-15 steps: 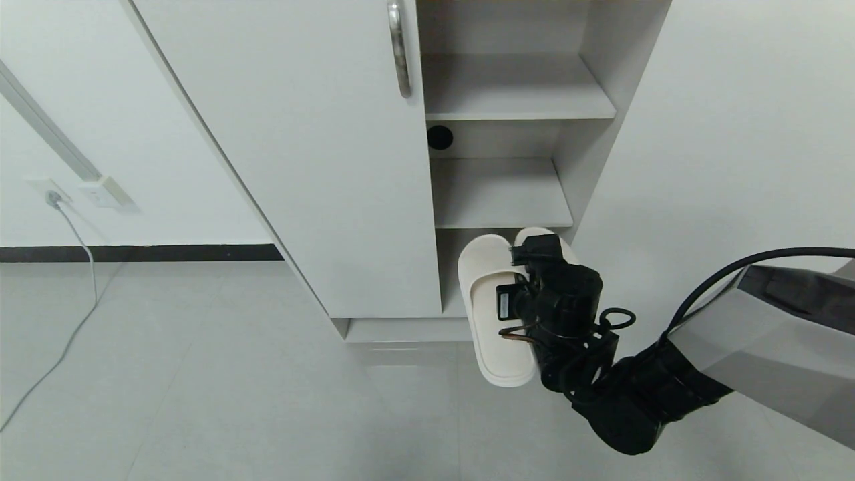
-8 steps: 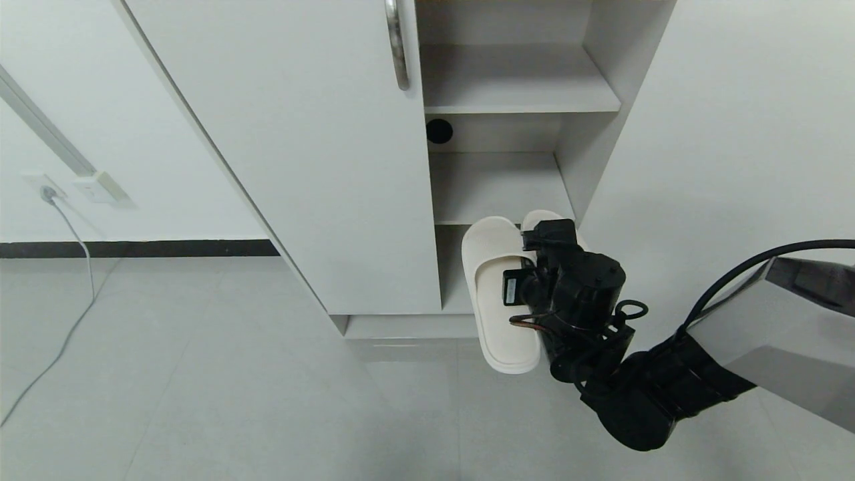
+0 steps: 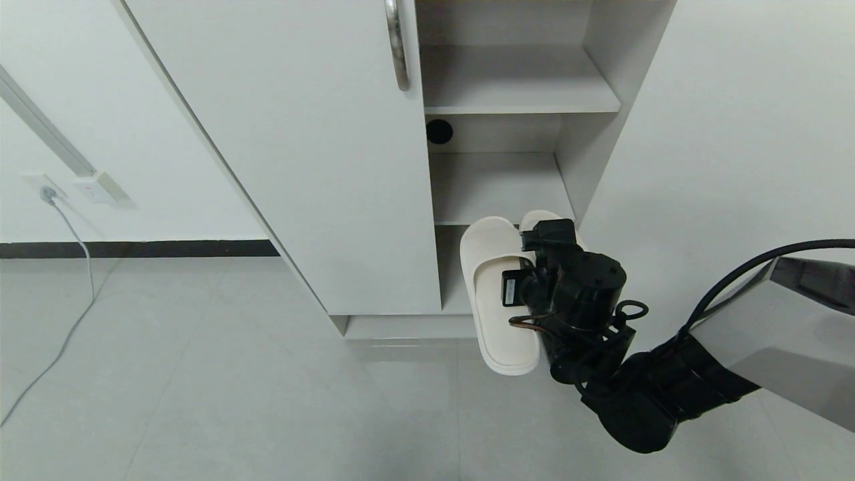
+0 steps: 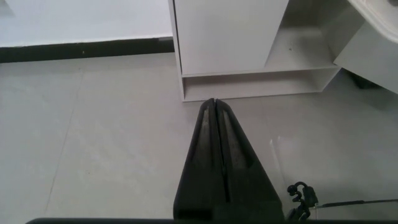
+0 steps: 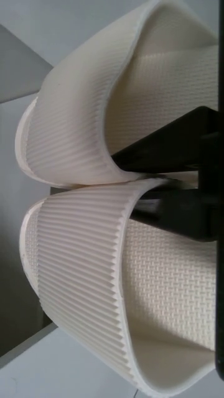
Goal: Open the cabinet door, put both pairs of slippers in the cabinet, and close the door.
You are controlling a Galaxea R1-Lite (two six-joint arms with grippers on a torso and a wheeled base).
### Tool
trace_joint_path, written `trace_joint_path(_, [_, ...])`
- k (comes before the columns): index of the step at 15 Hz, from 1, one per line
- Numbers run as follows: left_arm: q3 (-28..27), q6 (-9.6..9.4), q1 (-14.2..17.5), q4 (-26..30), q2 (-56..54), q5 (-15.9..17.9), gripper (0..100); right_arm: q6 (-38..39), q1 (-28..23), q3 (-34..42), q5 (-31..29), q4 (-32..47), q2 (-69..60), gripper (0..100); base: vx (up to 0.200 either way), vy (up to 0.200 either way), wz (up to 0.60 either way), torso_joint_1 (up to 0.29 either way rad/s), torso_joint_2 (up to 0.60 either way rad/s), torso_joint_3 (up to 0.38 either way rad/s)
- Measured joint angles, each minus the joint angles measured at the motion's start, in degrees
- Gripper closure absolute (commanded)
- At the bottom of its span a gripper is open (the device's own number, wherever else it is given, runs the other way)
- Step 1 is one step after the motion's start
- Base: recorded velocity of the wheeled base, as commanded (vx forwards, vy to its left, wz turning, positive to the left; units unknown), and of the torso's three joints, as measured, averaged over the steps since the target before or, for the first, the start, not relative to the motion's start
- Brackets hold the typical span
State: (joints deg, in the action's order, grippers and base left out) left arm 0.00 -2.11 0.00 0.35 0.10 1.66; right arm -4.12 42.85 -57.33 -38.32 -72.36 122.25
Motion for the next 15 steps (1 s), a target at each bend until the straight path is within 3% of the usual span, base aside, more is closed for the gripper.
trace_joint_path(6, [0.0,0.04,0.0,0.0,0.0,0.0,100,0.0,-0.1,-0.3,0.0,0.1,0.5,100,0.2,0.0,0.0,0.004,0.01,0.001])
trace_joint_path(11, [0.0,0.17,0.0,0.0,0.0,-0.1,100,0.0,-0.9,-6.8,0.4,1.4,3.7,100,0.0,0.0,0.0,0.0,0.0,0.0])
trace_joint_path(15, [0.0,0.45,0.0,0.0,0.0,-0.1,100,0.1,-2.5,-18.6,0.5,7.9,8.2,100,0.0,0.0,0.0,0.0,0.0,0.0])
